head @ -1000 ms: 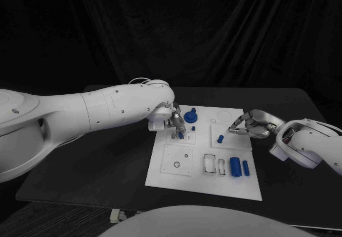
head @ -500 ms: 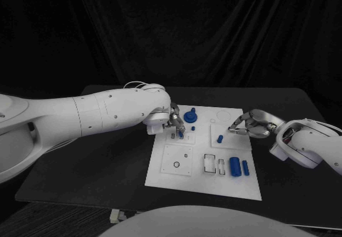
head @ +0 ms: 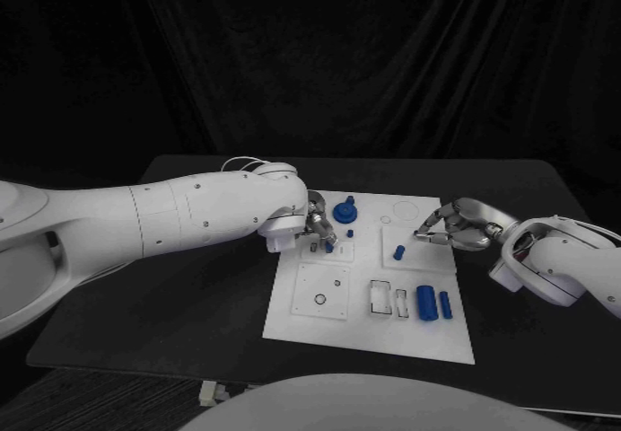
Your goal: Assemble the parts on the task board
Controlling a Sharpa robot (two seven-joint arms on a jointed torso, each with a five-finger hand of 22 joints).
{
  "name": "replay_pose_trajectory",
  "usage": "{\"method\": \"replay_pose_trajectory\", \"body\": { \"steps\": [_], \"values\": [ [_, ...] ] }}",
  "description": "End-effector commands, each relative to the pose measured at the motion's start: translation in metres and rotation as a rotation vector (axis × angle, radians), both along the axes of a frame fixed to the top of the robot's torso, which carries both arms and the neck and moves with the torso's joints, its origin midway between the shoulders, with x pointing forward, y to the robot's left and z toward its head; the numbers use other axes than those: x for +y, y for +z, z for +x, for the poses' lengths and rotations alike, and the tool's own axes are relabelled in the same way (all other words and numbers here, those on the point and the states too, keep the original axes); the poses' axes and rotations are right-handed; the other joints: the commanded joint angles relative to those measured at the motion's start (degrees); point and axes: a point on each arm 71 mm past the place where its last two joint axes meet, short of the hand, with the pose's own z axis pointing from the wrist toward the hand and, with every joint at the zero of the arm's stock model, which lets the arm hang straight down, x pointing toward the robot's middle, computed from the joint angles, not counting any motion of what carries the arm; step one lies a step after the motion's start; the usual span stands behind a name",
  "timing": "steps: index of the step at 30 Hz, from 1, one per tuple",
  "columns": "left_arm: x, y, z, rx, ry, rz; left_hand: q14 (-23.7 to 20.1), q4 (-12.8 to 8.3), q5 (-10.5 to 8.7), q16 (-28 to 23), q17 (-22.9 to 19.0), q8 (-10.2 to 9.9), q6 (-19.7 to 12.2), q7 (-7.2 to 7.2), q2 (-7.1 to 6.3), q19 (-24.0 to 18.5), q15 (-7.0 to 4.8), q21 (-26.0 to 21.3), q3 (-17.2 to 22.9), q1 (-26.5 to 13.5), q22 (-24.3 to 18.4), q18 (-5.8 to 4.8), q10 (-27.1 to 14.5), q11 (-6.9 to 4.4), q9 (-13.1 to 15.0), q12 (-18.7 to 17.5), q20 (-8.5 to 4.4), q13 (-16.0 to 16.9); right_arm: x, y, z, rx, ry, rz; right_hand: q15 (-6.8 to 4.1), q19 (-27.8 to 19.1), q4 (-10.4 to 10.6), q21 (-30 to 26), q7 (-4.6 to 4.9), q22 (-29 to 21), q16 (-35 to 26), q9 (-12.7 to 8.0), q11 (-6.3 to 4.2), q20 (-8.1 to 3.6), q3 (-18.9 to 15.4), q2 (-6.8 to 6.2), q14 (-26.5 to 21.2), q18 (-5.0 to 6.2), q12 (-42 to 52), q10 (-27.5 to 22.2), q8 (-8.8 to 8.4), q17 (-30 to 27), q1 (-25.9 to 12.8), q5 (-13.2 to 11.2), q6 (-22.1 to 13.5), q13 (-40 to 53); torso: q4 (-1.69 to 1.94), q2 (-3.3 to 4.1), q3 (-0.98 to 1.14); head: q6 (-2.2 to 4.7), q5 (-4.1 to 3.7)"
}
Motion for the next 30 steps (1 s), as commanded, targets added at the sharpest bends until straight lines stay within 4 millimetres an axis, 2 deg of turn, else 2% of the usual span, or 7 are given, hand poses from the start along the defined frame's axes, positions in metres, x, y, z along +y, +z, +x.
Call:
{"method": "replay_pose_trajectory", "body": {
  "steps": [1, 30],
  "values": [
    [-0.0019, -0.0012, -0.0004, -0.045, -0.014, -0.007, 5.95, -7.53, -0.21, 0.15, 15.1, 0.37, 0.13, -0.37, 0.52, 2.79, -0.06, -0.22, 7.78, 0.19, 10.13, 0.22, 5.97, -0.02, 0.09, -0.24, -0.02, 15.02, 0.0001, 0.0028, -0.0008, -0.044, -0.008, 0.018, 0.44, 3.74, 0.01, -0.1, 0.04, 13.34, 0.15, 0.07, 0.35, 0.41, -0.26, 0.26, 5.9, 0.85, 0.15, 5.86, 0.05, 15.1, -0.24, -0.21, -0.17, 15.05, 0.05, -0.05, 0.03, 0.0, -0.09],
    [0.0007, -0.0042, -0.004, -0.084, -0.014, 0.004, 5.95, -7.64, -0.35, 0.15, 15.1, 0.43, 0.02, -0.37, 0.5, 2.76, -0.07, -0.31, 8.06, 0.56, 10.12, 0.24, 5.97, -0.04, 0.31, -0.24, -0.01, 15.02, 0.0007, 0.0032, -0.0016, -0.059, -0.008, 0.025, 0.44, 3.78, -0.11, -0.03, 0.02, 13.37, 0.15, 0.08, 0.35, 0.41, -0.24, 0.27, 5.9, 0.83, 0.15, 5.86, 0.07, 15.1, 0.03, -0.07, -0.15, 15.05, 0.02, 0.0, -0.01, 0.0, 0.15]
  ]
}}
